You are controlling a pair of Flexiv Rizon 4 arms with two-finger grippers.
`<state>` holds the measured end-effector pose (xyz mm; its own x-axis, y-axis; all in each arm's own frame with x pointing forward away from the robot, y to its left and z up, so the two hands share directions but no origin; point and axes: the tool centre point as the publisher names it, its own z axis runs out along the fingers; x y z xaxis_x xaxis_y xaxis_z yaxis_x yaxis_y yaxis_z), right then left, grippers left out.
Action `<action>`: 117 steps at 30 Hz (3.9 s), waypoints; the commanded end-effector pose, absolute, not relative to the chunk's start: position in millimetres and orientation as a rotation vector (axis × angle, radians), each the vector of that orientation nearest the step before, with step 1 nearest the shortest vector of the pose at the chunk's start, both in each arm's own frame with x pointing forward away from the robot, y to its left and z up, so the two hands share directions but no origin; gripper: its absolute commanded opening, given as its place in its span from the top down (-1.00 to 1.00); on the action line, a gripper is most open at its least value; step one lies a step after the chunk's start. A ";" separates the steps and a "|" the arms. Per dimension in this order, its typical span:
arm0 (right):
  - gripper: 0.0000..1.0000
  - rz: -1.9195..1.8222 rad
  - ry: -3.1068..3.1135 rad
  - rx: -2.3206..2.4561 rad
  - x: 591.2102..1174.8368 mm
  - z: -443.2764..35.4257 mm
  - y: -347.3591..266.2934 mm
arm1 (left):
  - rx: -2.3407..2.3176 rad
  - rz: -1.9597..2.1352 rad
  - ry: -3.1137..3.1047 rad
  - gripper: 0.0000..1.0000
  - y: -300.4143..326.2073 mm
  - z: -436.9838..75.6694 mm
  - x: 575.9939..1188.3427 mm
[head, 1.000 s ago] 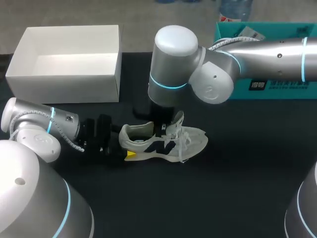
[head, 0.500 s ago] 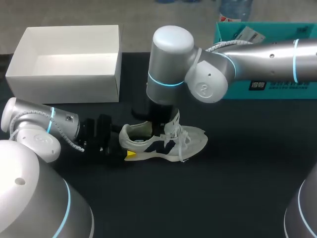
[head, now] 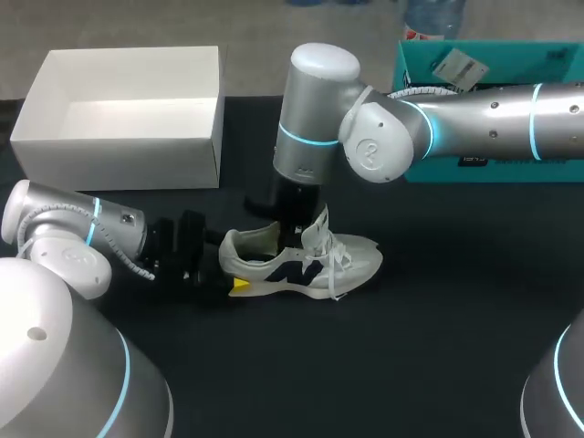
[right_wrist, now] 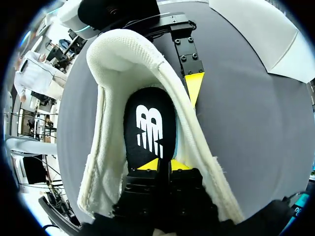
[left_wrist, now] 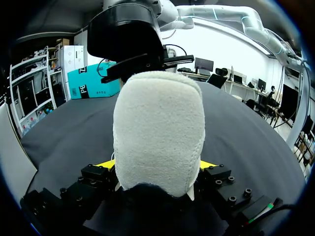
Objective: Take the shoe out of the shoebox, open the shoe tongue, remove and reinsert the insole, then place the shoe into the shoebox
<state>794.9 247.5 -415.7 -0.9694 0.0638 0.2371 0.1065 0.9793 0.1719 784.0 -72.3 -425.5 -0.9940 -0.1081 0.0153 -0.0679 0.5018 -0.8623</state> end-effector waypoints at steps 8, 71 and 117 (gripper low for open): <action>1.00 -0.263 -2.864 -0.160 781.1 -402.6 244.2 | -0.158 -1.536 2.689 1.00 -73.2 -425.9 785.3; 0.81 -0.708 -2.892 0.088 823.1 -331.1 270.3 | -0.158 -1.536 2.689 1.00 -73.2 -425.9 785.3; 1.00 -1.071 -2.902 0.227 853.4 -263.7 293.4 | -0.158 -1.536 2.689 1.00 -73.2 -425.9 785.3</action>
